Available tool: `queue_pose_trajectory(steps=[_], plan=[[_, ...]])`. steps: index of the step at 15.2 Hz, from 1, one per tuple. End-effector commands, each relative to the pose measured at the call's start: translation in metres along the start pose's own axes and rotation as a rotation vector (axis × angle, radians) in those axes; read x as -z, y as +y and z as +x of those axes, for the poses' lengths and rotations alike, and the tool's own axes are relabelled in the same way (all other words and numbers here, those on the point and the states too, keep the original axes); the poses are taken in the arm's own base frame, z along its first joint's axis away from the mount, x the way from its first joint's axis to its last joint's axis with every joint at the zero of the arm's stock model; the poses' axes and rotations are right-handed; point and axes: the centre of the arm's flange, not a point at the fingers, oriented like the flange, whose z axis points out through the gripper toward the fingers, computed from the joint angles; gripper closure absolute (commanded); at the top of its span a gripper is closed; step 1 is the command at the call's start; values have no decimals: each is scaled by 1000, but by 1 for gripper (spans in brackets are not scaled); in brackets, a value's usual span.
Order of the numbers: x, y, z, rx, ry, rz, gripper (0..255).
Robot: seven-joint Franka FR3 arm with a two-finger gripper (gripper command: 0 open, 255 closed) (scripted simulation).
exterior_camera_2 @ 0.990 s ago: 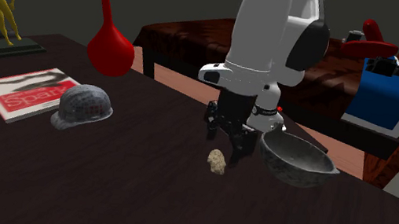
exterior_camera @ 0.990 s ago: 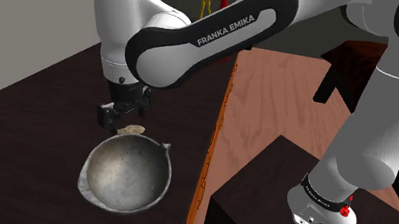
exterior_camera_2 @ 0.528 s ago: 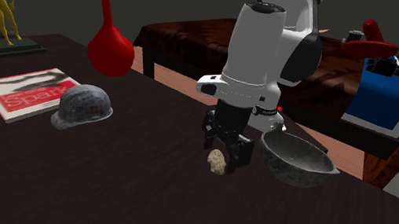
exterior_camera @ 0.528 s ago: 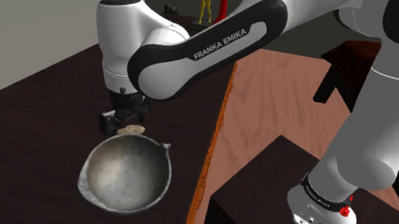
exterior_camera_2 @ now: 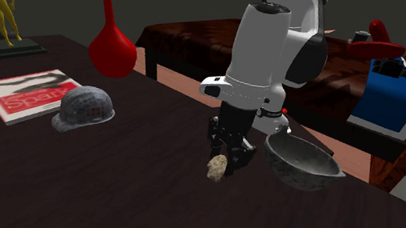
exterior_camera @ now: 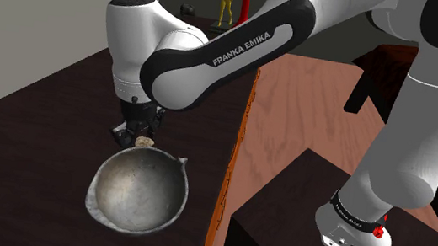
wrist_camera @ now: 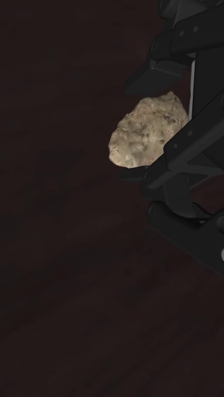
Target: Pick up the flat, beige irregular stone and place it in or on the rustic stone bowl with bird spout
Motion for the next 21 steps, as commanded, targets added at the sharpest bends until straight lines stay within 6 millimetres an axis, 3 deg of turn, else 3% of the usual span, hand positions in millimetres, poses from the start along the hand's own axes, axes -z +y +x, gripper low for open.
queue_pose_trajectory(steps=[1, 6, 21], plan=[[0, 0, 0, 0, 0, 0, 255], [0, 0, 0, 0, 0, 0, 255], [78, -3, 10, 0, 0, 0, 255]])
